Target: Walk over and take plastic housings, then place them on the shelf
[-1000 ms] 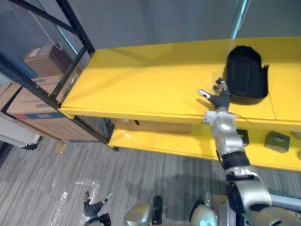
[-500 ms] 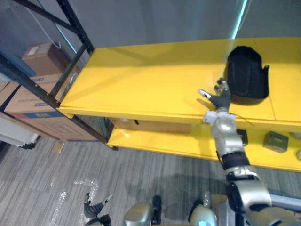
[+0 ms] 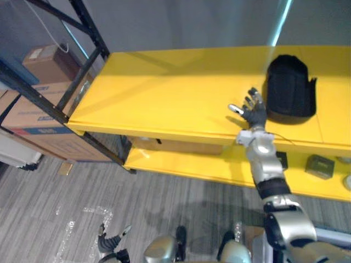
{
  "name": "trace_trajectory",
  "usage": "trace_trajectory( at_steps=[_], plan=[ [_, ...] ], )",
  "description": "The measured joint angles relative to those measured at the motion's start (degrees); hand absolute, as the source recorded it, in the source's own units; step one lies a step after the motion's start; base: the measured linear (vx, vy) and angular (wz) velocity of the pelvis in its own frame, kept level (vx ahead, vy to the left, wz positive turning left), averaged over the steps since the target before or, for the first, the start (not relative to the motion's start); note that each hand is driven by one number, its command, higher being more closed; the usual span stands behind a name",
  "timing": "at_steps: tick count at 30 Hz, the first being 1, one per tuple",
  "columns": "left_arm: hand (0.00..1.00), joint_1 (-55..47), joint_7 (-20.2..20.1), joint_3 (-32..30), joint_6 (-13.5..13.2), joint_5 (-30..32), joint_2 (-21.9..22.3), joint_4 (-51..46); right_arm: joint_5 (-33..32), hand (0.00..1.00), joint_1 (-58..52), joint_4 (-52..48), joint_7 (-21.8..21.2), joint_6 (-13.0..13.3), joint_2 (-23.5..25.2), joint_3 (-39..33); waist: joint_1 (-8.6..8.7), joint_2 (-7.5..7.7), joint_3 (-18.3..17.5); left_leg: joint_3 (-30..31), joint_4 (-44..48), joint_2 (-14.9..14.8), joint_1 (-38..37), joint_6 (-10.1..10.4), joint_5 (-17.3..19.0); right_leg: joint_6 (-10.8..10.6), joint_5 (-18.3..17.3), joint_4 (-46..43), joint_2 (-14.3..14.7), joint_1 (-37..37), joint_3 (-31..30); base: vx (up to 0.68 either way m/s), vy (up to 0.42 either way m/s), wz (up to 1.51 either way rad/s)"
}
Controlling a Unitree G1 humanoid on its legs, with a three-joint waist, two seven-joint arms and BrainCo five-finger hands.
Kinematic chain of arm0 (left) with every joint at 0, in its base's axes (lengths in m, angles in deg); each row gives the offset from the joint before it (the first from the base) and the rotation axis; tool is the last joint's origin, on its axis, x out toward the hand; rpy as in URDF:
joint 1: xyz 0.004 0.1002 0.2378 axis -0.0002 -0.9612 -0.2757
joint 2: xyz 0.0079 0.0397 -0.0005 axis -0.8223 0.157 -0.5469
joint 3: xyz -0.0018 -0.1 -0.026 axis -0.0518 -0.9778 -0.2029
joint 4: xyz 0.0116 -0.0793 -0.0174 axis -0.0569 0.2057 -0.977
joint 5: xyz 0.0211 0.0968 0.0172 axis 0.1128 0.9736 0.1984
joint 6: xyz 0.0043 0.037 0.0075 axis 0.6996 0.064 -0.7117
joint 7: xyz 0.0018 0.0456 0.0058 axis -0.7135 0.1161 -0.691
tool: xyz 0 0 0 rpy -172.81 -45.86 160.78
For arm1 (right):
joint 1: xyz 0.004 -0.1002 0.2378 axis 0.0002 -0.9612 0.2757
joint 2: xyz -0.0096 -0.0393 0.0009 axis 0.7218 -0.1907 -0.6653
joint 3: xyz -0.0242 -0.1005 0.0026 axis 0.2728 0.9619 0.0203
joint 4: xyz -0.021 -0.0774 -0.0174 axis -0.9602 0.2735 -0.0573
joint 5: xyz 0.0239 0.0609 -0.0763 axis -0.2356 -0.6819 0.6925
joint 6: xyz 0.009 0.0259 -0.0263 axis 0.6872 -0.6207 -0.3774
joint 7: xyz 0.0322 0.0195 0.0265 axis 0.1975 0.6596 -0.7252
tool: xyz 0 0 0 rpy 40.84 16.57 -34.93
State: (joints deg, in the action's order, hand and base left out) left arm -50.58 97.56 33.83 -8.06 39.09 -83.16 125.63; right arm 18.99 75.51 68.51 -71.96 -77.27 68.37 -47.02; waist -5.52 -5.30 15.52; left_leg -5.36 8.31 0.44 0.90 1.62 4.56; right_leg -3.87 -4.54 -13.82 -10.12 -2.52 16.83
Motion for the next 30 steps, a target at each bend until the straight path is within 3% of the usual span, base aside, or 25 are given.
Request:
trace_trajectory(
  at_steps=[4,6,12,16,24,30],
  plan=[
    [0.0,-0.11,0.02,-0.75,0.33,0.43,0.0,-0.1,3.53,1.0,-8.61,-13.14,6.37,1.63,1.53,-0.56,0.11,3.12,-1.66,-0.44,0.62,-0.63,0.09,0.14,0.72,0.04,1.73,3.59,1.17,1.6,-0.05,0.02,0.007,-0.06],
    [0.0,-0.51,0.15,-1.74,0.31,0.43,0.08,-0.09,5.33,1.0,-13.53,-17.27,8.72,1.91,2.66,-1.57,0.17,3.77,-2.0,-1.41,2.35,-1.08,0.36,0.14,2.11,-0.03,1.85,3.69,1.56,1.64,-1.11,-0.03,0.029,-0.28],
    [0.0,-2.57,1.65,-4.46,-0.76,0.4,0.17,0.04,6.81,1.0,-26.48,-23.3,9.65,1.96,3.04,-6.75,3.2,3.54,-2.0,-4.41,4.11,-1.52,1.16,0.0,4.49,-0.26,1.97,3.88,1.92,0.4,-4.27,-0.05,0.042,-0.27],
    [0.0,-2.51,1.65,-4.48,-2.29,0.41,0.17,0.03,6.62,1.0,-29.02,-23.28,9.61,1.96,2.96,-9.05,3.46,3.46,-2.04,-4.64,3.85,-1.5,1.22,-0.05,4.51,-0.33,1.89,3.64,1.91,-0.1,-4.59,0.01,0.005,-0.04],
    [0.0,-2.4,1.55,-4.48,-2.57,0.23,0.22,-0.12,5.4,1.0,-25.9,-19.4,9.21,1.96,1.03,-12.05,3.47,3.04,-1.81,-4.55,3.43,-0.52,1.08,-0.43,4.07,-0.78,-0.12,-0.18,0.71,-2.29,-4.84,0.06,0.005,0.03],
    [0.0,-2.22,1.15,-4.46,-2.51,-0.05,0.98,-0.56,4.48,1.0,-19.3,-14.52,6.47,2.01,-2.91,-13.71,3.47,1.56,-0.91,-3.32,3.28,1.06,0.29,-0.76,3.88,-1.47,-2.1,-3.3,-1.18,-2.34,-4.24,-0.01,0.024,0.1]
  ],
)
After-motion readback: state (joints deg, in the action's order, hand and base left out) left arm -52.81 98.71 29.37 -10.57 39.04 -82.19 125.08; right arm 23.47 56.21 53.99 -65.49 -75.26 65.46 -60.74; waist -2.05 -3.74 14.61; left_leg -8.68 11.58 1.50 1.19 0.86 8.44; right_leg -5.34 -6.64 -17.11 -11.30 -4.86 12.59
